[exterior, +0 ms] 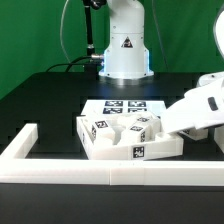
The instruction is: Assemble one leg
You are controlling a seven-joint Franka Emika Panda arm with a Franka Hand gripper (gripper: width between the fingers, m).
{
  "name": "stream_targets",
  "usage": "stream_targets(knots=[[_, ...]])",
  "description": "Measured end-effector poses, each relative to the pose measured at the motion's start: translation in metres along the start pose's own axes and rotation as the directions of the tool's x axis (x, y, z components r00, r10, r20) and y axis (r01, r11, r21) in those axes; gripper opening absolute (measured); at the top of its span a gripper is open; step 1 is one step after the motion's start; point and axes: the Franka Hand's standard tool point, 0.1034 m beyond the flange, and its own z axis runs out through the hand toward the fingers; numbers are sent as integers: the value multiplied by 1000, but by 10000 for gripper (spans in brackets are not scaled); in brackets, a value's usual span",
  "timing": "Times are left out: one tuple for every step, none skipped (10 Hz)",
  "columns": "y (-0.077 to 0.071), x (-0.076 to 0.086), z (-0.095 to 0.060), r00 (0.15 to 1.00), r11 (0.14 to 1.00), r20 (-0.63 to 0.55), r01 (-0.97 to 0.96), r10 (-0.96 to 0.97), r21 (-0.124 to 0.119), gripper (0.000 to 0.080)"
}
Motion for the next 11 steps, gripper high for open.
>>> stream_targets(knots=[[0, 0, 1, 1000, 1000, 0, 0, 0, 0, 649], [0, 0, 1, 1000, 1000, 0, 0, 0, 0, 523], [0, 0, 0, 1000, 1000, 0, 3, -3, 0, 381], [0, -1, 0, 1000, 1000, 1, 9, -9, 0, 381], [0, -2, 0, 1000, 1000, 6, 25, -25, 1, 284], [1, -4, -1, 999, 999, 12, 46, -46, 2, 284], [1, -8, -3, 997, 998, 22, 68, -68, 4, 284], [2, -16, -8, 995, 996, 43, 87, -88, 12, 284], [4, -34, -23, 991, 994, 83, 104, -106, 25, 284], [8, -47, -40, 989, 993, 95, 112, -115, 38, 284], [12, -54, -53, 992, 993, 63, 110, -112, 37, 284]])
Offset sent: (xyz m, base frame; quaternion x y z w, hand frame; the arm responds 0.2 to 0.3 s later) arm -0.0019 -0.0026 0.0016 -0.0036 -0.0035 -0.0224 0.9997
